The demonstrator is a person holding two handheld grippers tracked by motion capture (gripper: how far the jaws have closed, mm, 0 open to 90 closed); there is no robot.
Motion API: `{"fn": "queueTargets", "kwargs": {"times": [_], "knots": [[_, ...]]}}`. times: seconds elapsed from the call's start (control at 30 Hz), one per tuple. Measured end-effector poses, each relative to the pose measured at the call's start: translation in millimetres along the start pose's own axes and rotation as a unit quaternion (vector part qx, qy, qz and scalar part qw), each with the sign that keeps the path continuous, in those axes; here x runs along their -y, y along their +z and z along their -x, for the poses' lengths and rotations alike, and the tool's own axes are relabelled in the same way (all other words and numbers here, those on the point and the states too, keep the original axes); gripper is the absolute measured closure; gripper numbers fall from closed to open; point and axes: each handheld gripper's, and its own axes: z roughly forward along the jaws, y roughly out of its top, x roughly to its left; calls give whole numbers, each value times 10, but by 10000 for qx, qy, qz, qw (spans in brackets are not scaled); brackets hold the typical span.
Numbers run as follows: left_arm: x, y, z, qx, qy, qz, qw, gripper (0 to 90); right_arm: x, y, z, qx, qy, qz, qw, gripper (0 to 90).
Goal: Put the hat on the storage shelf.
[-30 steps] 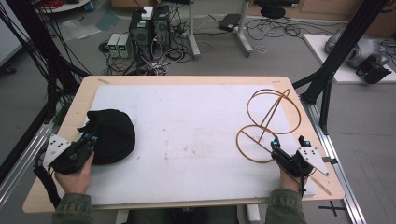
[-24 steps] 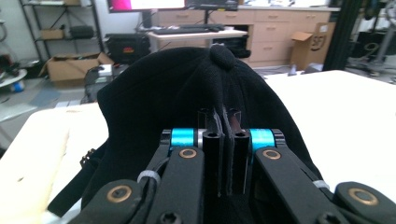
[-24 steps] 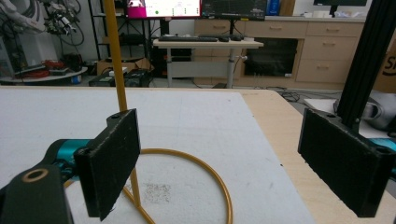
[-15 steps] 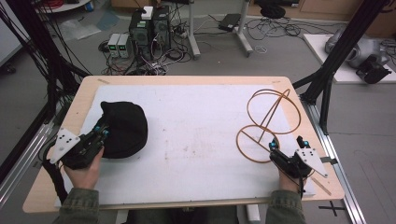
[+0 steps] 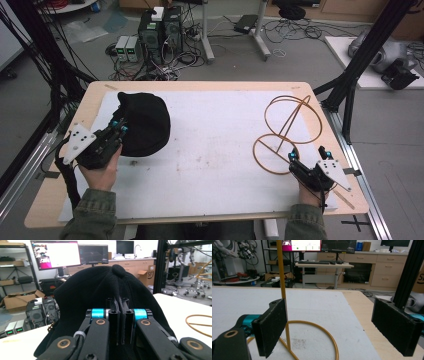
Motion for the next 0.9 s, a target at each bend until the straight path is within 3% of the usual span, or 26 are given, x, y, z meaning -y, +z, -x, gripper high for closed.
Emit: {"fn": "queueTargets", "kwargs": {"times": [0.27, 0.5, 0.63, 0.8, 0.9], "knots": [[-204, 148, 150, 238, 259, 142, 9993, 876, -7, 9, -22, 38, 9, 0, 10000, 123], [-322, 324, 297, 431, 247, 217, 9985, 875, -6, 11, -54, -25, -126, -16, 9999, 123], [-404, 437, 378, 525, 348, 238, 9977, 876, -5, 9, -47, -18, -113, -17, 9999, 123], [-550, 573, 455, 659, 269, 439, 9965, 876, -3, 8, -40, -24, -82, -10, 10000, 123], [-617, 630, 503, 677, 320, 502, 9959, 876, -3, 7, -33, -20, -103, 1, 9999, 123]]}}
